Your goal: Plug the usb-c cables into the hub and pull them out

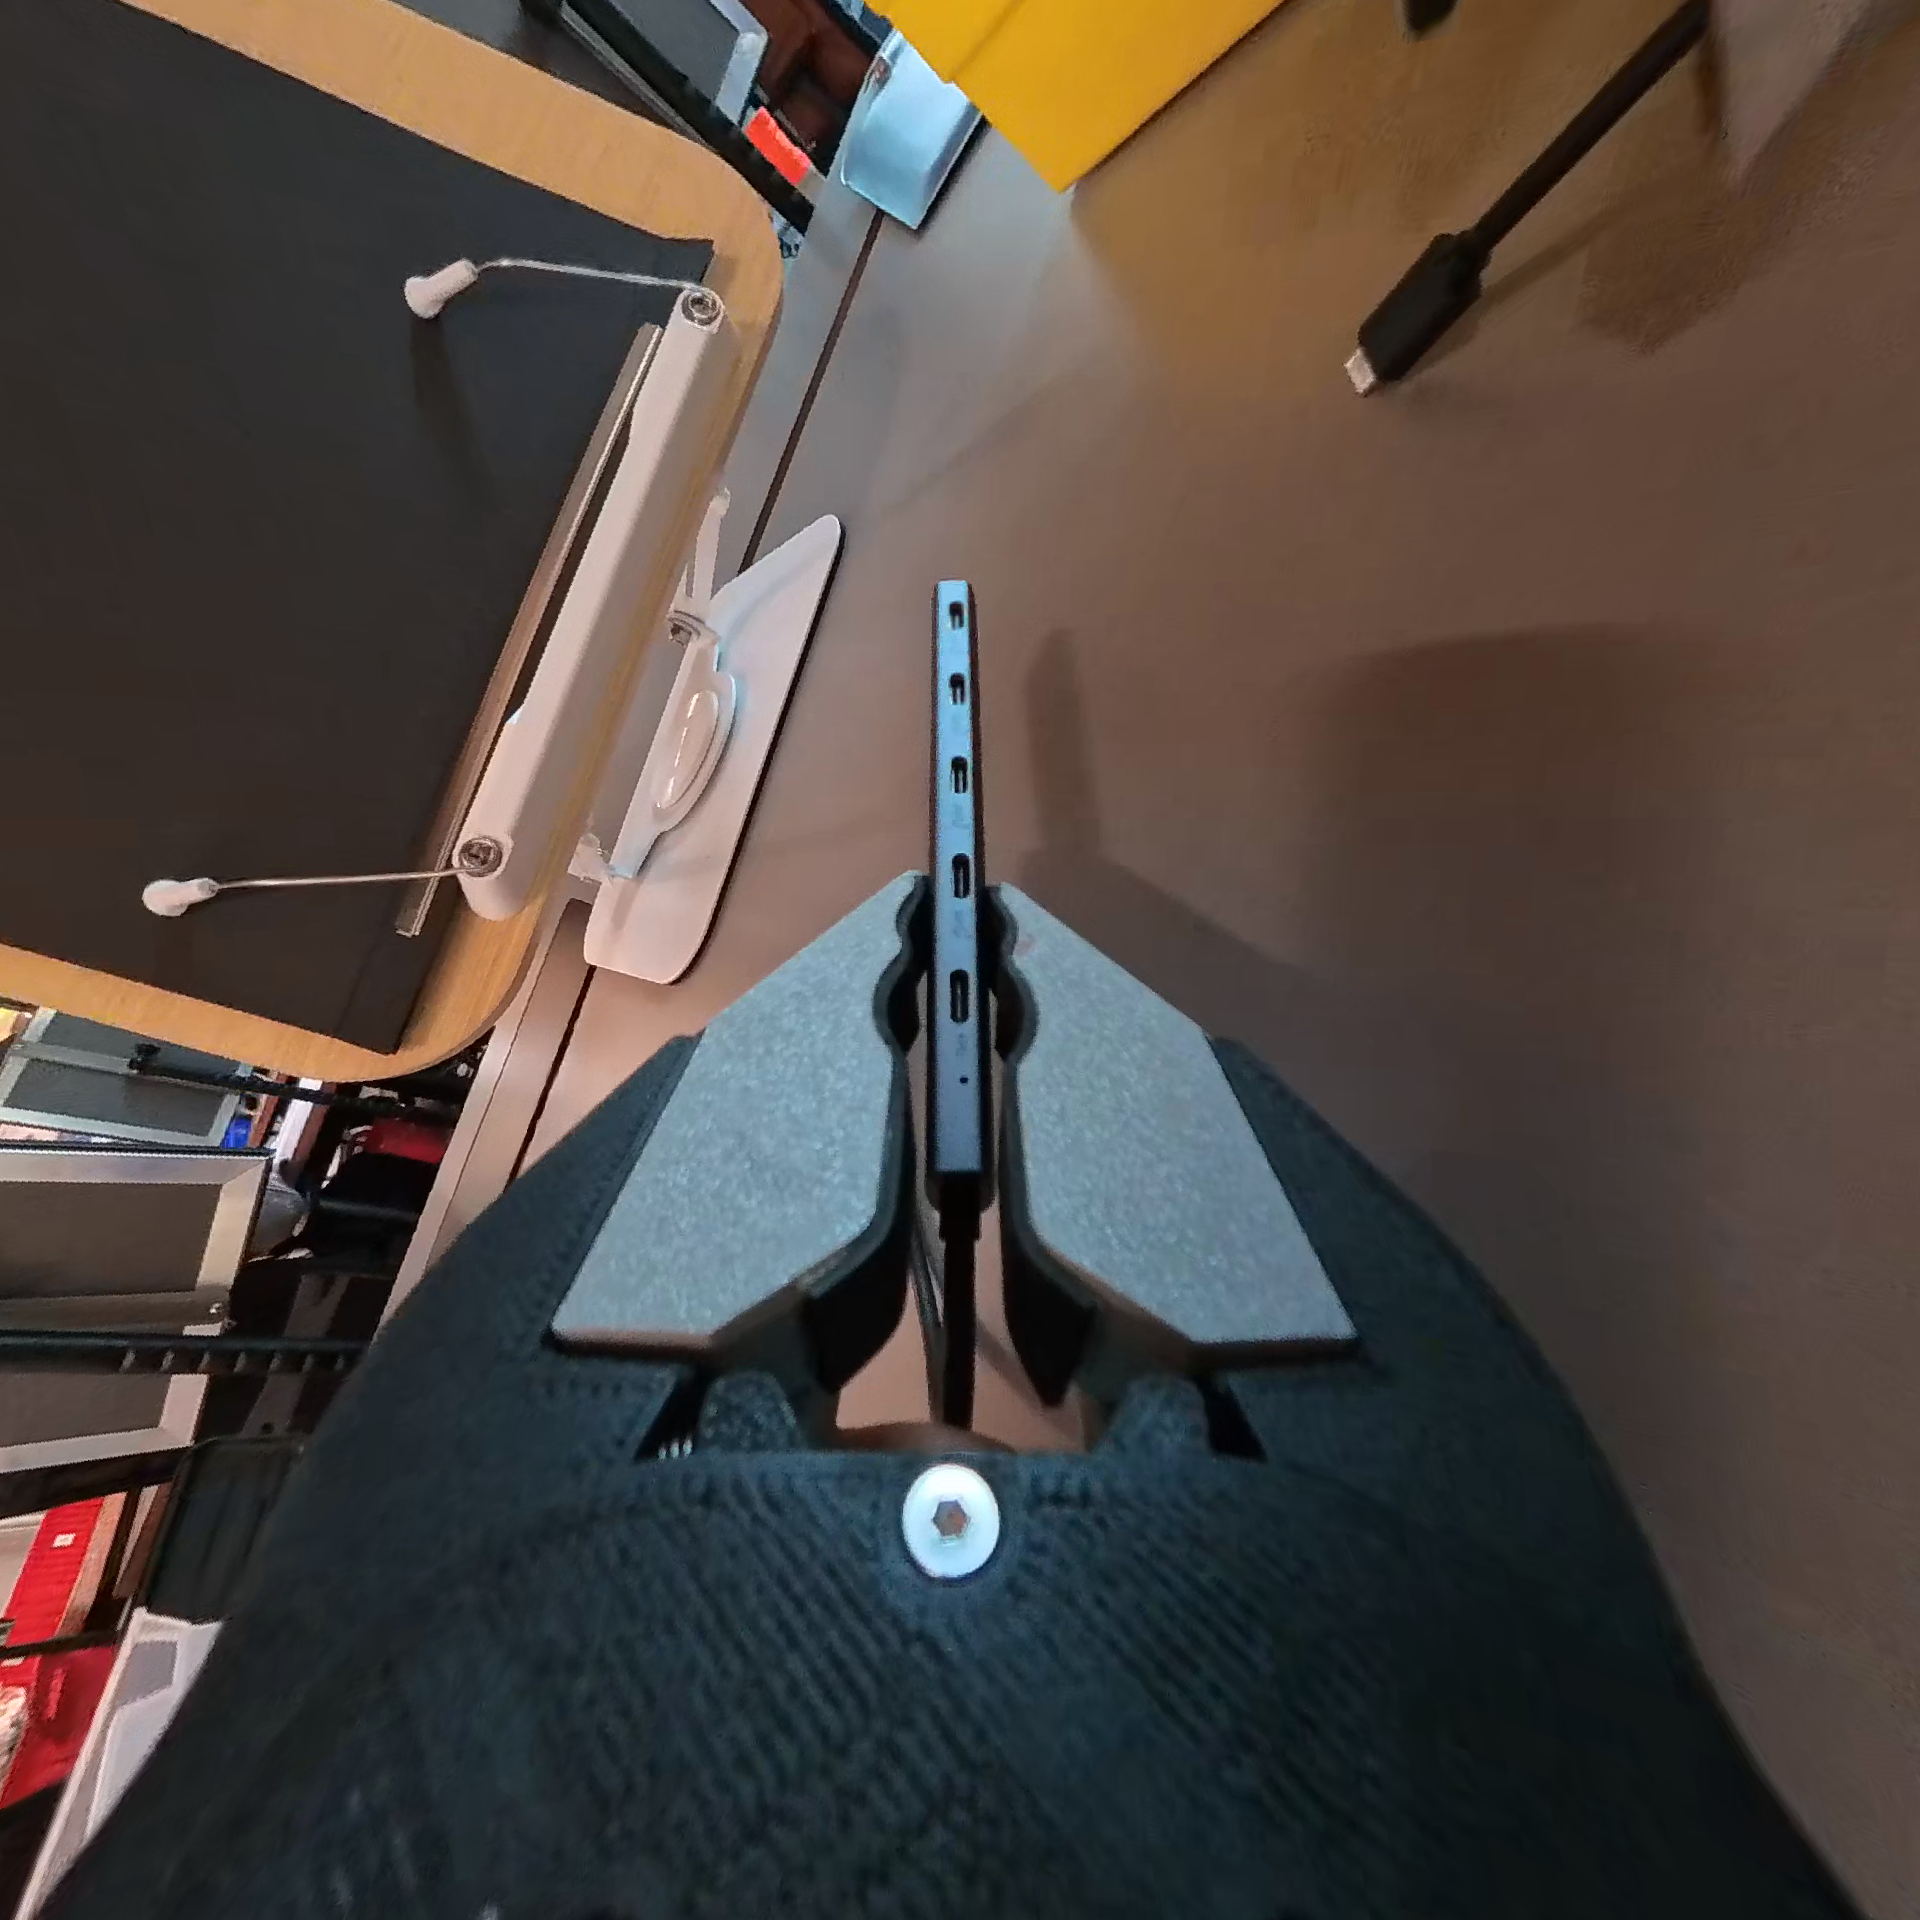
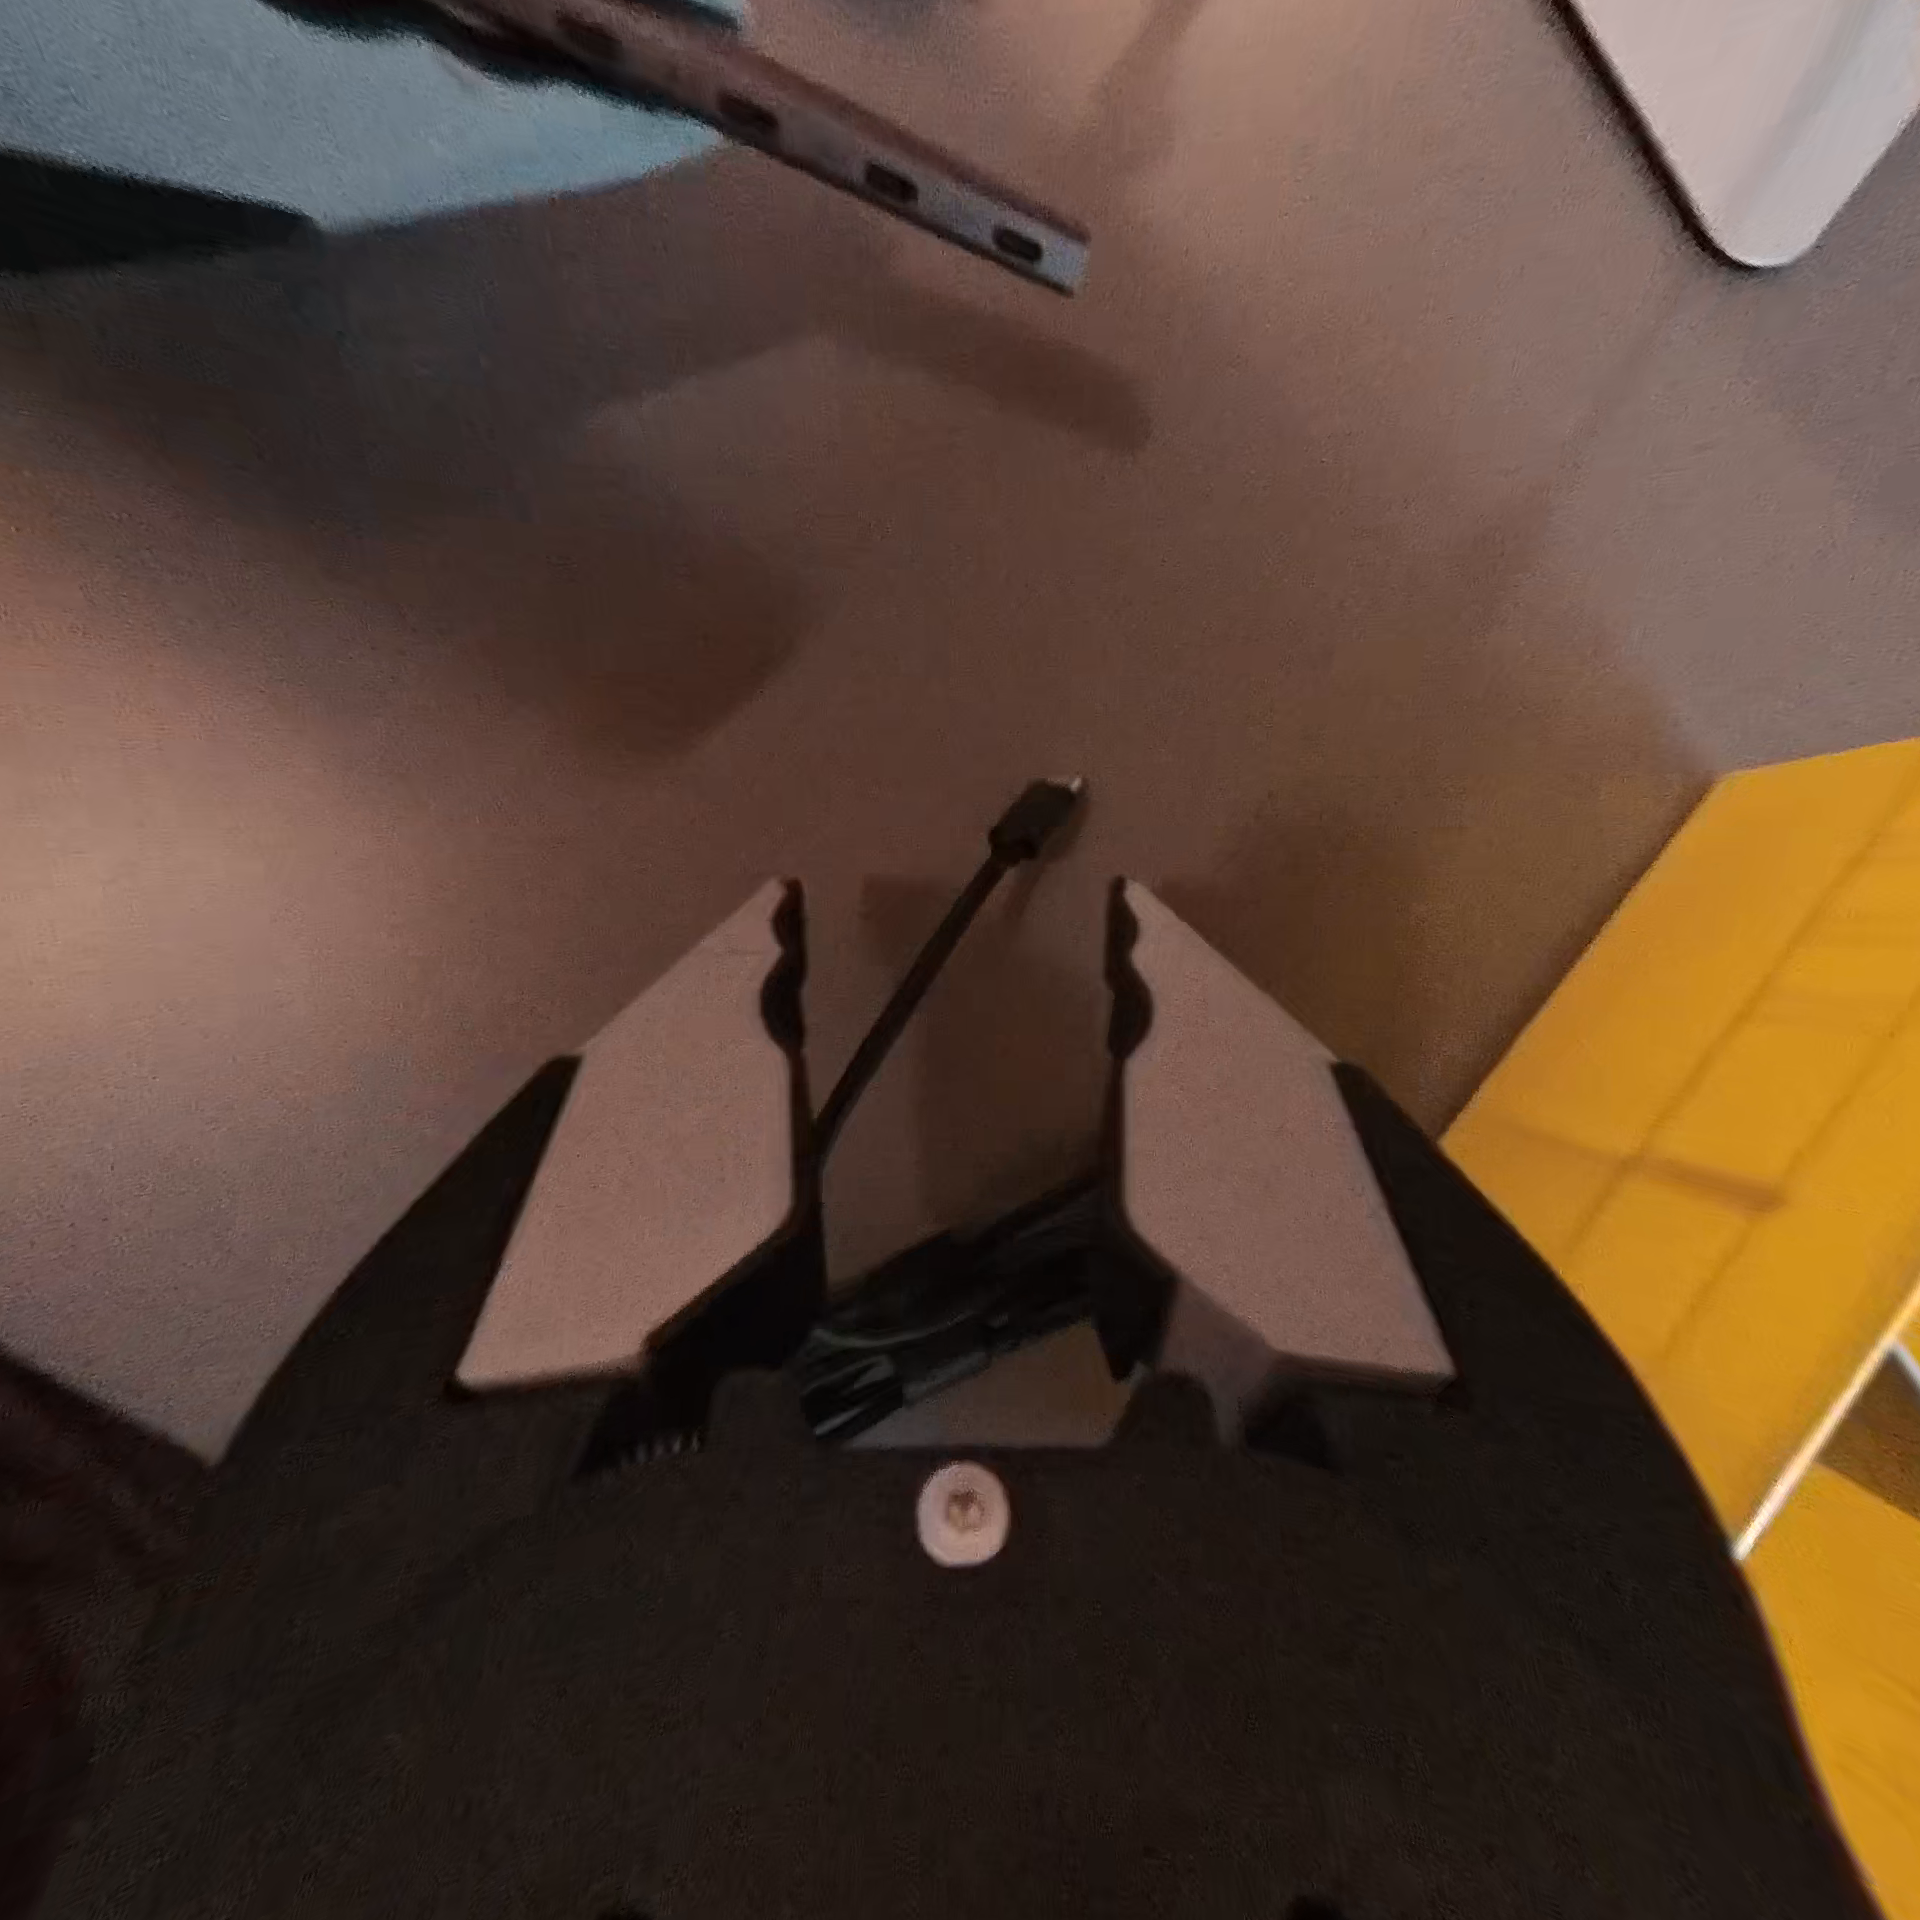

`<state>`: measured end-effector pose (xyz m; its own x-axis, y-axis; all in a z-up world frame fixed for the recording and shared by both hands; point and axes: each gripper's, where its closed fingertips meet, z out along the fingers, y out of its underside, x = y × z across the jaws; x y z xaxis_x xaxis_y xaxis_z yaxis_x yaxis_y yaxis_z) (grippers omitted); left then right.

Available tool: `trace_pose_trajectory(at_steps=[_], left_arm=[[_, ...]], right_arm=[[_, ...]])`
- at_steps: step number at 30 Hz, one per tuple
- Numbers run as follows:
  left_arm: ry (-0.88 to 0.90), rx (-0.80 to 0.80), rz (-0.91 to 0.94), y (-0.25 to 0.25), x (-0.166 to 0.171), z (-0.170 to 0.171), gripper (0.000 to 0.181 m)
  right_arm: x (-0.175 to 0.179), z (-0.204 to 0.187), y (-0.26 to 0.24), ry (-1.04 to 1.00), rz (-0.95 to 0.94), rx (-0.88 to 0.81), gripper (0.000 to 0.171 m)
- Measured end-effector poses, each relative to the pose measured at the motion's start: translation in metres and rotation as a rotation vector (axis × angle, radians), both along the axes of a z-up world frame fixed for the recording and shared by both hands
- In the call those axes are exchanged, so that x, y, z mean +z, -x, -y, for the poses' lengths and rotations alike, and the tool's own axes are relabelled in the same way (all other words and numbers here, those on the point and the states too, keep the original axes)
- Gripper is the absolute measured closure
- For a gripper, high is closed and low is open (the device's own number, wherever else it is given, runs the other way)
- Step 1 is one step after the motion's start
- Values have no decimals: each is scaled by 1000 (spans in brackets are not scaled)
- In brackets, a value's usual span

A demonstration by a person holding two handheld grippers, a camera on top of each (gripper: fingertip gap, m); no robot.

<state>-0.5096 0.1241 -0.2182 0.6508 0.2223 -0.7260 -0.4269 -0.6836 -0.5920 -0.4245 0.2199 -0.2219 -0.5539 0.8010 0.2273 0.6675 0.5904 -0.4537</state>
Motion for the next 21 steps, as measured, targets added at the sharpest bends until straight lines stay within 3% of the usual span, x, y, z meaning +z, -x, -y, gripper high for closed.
trace_pose_trajectory(at_steps=[1,4,7,15,21], left_arm=[[-2,-2,-3,0,1,0,175],[-11,-8,-17,-1,4,1,174],[-16,-26,-32,-2,6,0,175],[-5,-20,-65,2,7,1,174],[60,57,-125,15,1,8,174]], right_arm=[[-8,-4,4,-78,3,-7,107],[-26,-23,16,-224,16,-32,138],[-23,-33,30,-245,-60,-28,170],[-3,13,44,197,-133,190,171],[0,45,46,564,-68,305,171]])
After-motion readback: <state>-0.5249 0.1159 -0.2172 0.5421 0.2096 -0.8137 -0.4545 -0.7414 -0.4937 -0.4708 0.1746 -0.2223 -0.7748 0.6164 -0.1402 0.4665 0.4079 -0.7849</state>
